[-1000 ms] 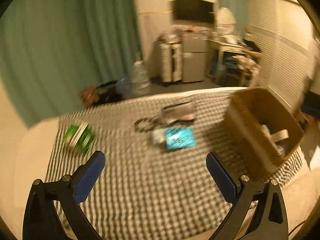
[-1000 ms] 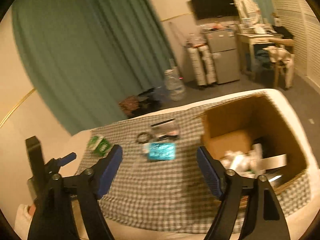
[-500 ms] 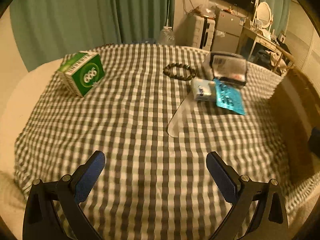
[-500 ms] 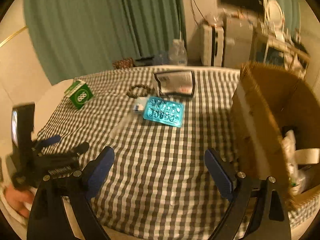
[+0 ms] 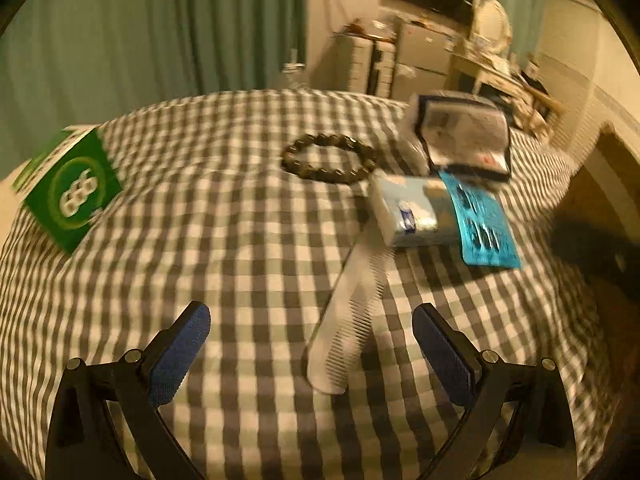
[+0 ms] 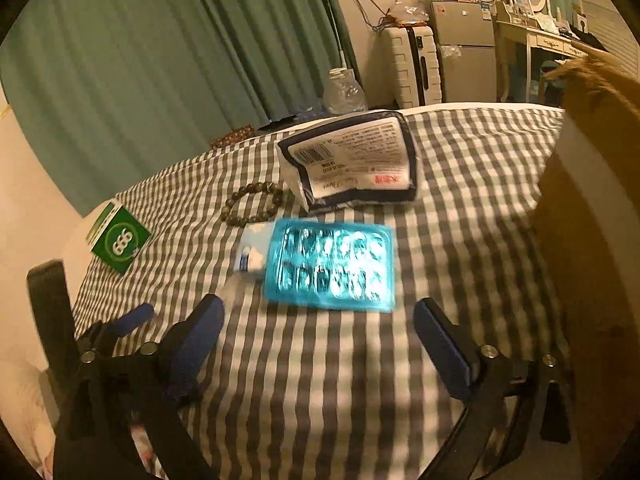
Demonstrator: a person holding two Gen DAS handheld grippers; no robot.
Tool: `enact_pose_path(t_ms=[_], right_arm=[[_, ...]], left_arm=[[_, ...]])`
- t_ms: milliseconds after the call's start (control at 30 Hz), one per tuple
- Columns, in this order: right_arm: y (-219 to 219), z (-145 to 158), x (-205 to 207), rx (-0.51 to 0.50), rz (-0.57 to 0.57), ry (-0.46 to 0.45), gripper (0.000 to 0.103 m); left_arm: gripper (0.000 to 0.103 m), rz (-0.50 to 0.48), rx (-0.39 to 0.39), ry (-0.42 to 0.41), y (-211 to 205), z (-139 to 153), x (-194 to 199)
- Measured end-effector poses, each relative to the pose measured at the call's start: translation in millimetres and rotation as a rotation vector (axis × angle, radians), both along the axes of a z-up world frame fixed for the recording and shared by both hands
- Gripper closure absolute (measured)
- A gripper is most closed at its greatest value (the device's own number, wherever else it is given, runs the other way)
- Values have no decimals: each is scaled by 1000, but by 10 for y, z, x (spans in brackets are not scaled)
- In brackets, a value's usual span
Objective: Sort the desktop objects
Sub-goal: 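Grasp clear plastic comb with left gripper while right gripper grasps blue blister pack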
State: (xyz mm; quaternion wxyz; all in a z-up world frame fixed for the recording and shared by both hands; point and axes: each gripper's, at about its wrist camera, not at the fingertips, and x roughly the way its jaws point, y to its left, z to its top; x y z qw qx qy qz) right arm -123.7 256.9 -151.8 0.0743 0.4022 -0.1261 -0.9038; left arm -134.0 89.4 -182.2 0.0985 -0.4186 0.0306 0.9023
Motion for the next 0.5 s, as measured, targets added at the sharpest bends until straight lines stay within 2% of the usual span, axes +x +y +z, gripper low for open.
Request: enact_pose_path(t_ms=[100, 233, 367, 500], right_arm=[[-51, -83, -128, 18, -27, -23, 5], [-153, -201, -261, 41, -28, -55, 5], [-273, -205, -325, 113, -39, -52, 3], [-247, -240, -392, 106, -73, -58, 2]], left_arm=[[0, -33, -65, -11, 78, -149, -44], [0, -33, 3, -17, -2, -184, -108], [0, -35, 17, -9, -32, -178, -121], [4, -28, 45, -7, -126, -152, -105]])
